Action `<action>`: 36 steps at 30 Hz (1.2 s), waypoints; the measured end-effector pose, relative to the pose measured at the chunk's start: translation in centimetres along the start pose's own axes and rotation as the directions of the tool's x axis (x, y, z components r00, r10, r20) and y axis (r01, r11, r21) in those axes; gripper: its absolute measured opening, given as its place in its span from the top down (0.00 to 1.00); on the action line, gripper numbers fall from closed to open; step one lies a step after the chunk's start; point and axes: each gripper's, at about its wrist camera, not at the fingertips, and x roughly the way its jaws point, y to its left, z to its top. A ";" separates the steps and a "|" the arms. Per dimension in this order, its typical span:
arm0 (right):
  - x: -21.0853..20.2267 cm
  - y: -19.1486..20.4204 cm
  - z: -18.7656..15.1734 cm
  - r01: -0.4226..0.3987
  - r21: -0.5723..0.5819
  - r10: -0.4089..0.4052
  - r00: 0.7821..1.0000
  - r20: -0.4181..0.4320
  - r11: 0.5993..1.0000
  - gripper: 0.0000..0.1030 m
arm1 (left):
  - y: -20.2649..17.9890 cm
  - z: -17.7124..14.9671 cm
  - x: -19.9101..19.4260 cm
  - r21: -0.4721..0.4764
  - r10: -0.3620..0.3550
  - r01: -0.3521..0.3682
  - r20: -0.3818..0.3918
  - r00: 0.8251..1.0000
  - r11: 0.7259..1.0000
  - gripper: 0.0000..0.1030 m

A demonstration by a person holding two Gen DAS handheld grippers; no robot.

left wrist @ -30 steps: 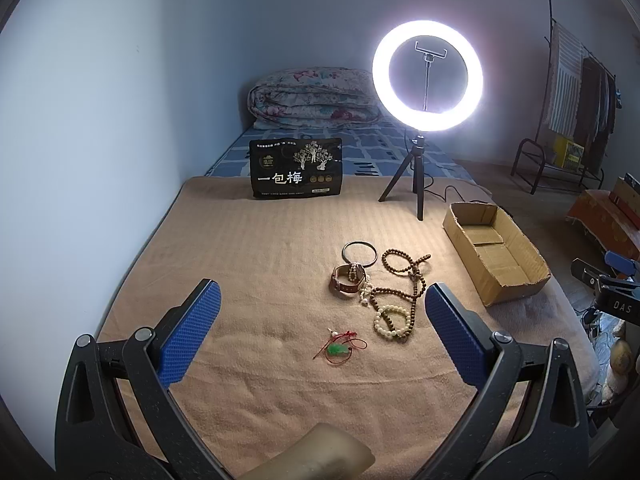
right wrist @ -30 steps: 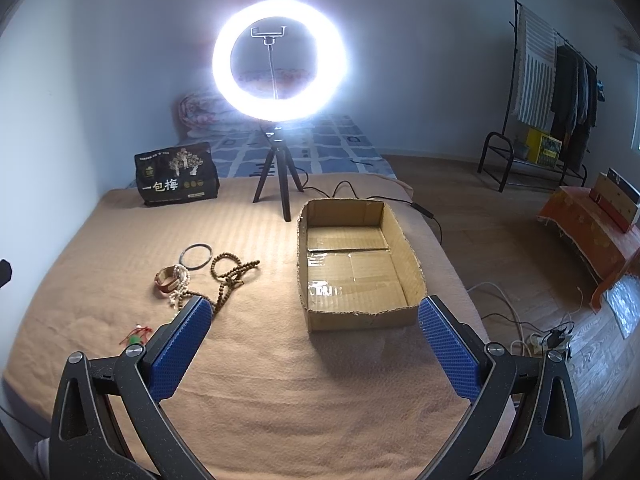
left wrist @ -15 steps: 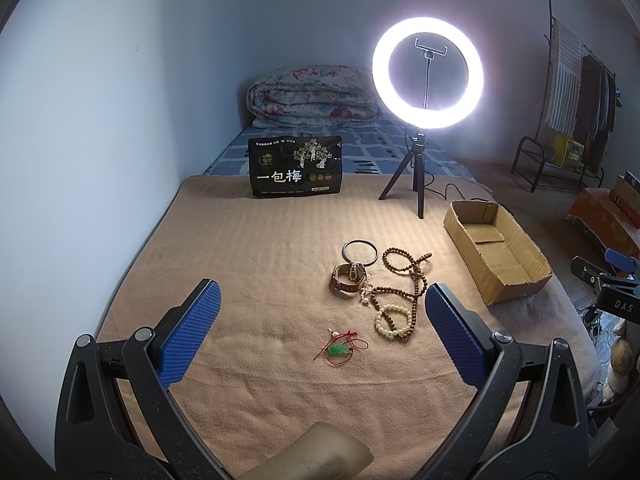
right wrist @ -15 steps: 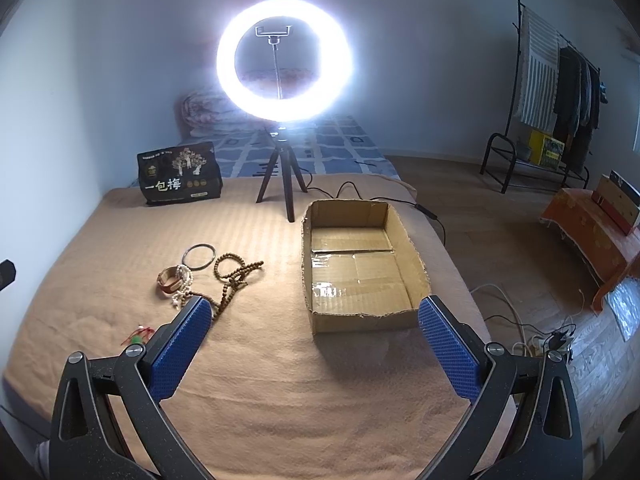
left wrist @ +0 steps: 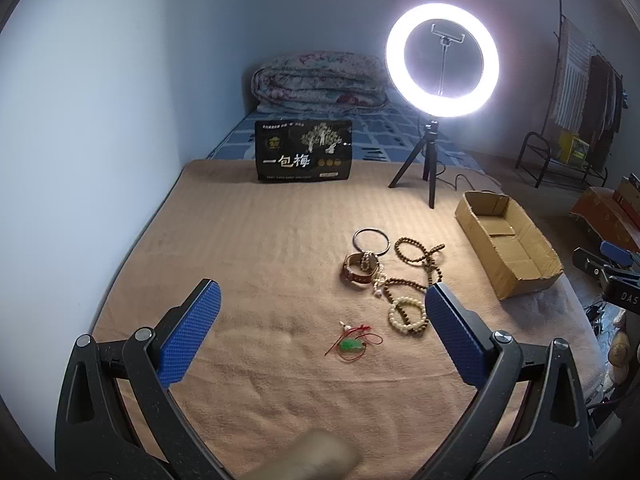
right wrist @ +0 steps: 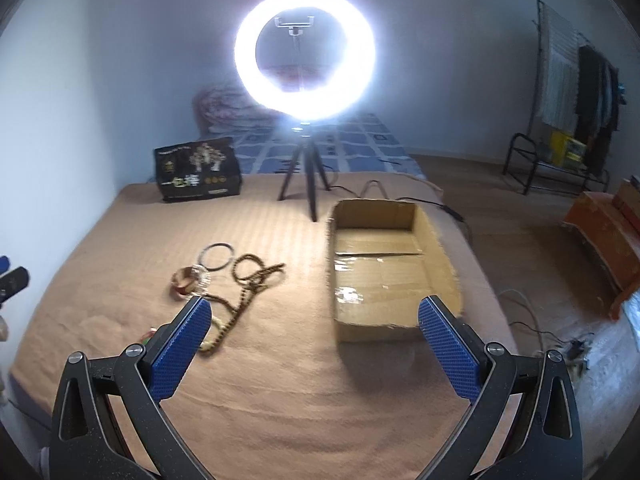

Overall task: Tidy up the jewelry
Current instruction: 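Lower the left tool toward the green jade pendant while the right tool approaches the brown bead strand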

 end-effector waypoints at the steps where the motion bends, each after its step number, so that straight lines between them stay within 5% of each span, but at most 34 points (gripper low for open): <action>1: 0.3 0.1 0.1 -0.012 -0.001 0.012 1.000 -0.004 1.000 0.00 | 0.3 0.0 0.3 -0.004 -0.004 0.004 -0.008 1.000 1.000 0.00; 11: 4.7 2.0 0.6 -0.057 -0.068 0.050 0.994 -0.097 0.996 0.00 | 1.9 -0.8 3.4 -0.022 -0.054 0.053 -0.068 0.996 0.998 0.00; 16: 7.1 2.5 0.7 -0.078 -0.072 0.067 0.987 -0.144 0.994 0.00 | 2.3 -1.6 5.2 -0.033 -0.090 0.086 -0.122 0.988 0.996 0.12; 36: 15.6 5.3 -0.2 -0.190 -0.039 0.168 0.933 -0.319 0.981 0.04 | 0.0 -6.9 12.3 -0.023 -0.224 0.229 -0.328 0.918 0.973 0.32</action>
